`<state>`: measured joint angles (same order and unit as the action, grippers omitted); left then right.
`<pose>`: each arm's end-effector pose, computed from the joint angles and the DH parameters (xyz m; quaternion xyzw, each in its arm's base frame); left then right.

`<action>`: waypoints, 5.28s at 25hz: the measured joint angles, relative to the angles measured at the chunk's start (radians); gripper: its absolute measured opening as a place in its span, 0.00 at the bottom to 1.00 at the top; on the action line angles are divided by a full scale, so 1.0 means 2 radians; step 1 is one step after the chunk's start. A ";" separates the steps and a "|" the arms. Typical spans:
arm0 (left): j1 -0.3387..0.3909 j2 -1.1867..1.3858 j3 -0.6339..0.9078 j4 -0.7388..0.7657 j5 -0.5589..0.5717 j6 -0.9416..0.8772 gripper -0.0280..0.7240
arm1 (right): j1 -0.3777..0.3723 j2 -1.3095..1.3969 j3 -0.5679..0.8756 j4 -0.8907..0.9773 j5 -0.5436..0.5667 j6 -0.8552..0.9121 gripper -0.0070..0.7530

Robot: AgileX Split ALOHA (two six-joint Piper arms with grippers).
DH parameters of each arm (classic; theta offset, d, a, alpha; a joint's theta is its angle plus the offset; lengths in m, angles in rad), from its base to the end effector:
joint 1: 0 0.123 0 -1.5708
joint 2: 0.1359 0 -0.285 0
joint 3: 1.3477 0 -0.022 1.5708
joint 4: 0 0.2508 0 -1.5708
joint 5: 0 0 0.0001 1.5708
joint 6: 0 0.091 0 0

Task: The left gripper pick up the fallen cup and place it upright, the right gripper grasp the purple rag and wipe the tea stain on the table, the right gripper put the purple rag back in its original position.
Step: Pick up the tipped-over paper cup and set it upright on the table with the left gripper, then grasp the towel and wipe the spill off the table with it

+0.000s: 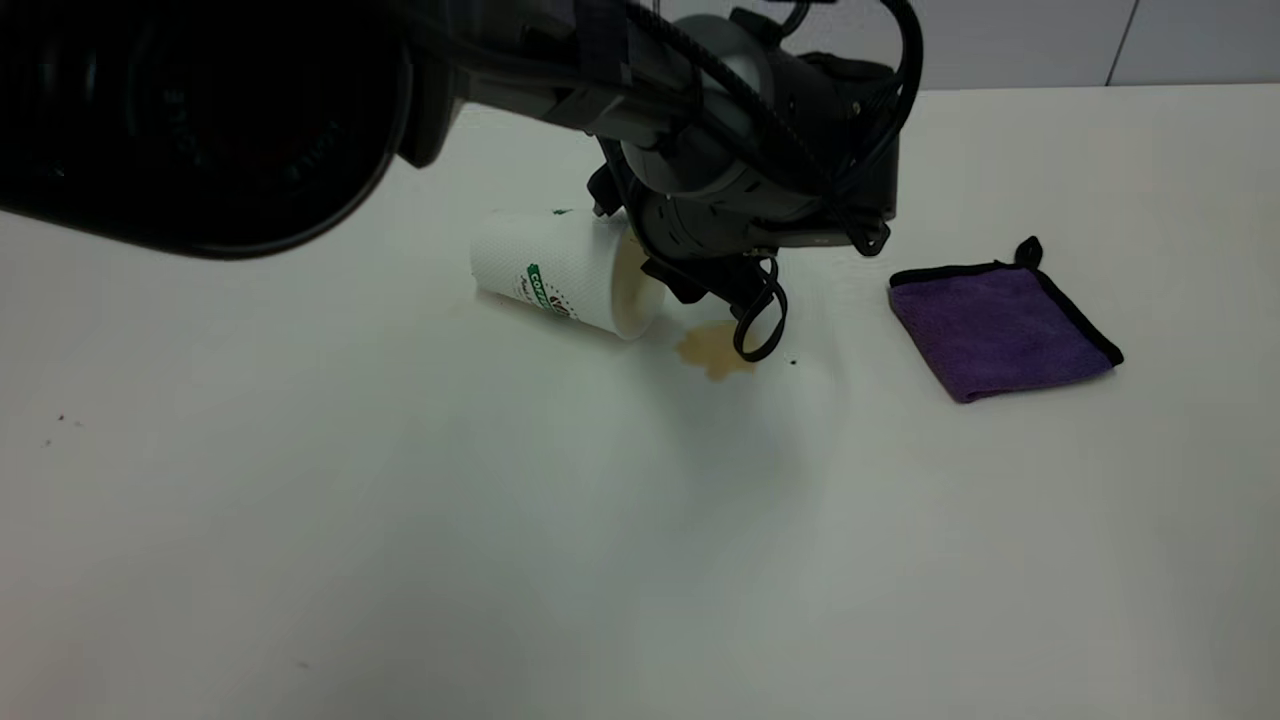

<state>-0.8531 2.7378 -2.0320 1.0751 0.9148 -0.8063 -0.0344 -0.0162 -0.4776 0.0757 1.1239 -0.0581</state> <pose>0.3879 -0.3478 0.0108 0.3247 0.8515 0.2660 0.3144 -0.0074 0.0065 0.2662 -0.0128 0.8701 0.0150 0.4925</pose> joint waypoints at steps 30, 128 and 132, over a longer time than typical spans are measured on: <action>0.017 0.015 -0.001 0.055 0.098 0.005 0.01 | 0.000 0.000 0.000 0.001 0.000 0.000 0.69; 0.212 -0.601 0.176 -0.489 0.125 0.458 0.65 | 0.000 0.000 0.000 0.001 0.000 0.000 0.69; 0.212 -0.676 0.302 -0.489 0.125 0.458 0.65 | 0.000 0.000 0.000 0.001 0.000 0.000 0.69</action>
<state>-0.4294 1.3864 -1.4288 0.0979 1.1648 0.1092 -0.0344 -0.0162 -0.4776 0.0775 1.1239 -0.0581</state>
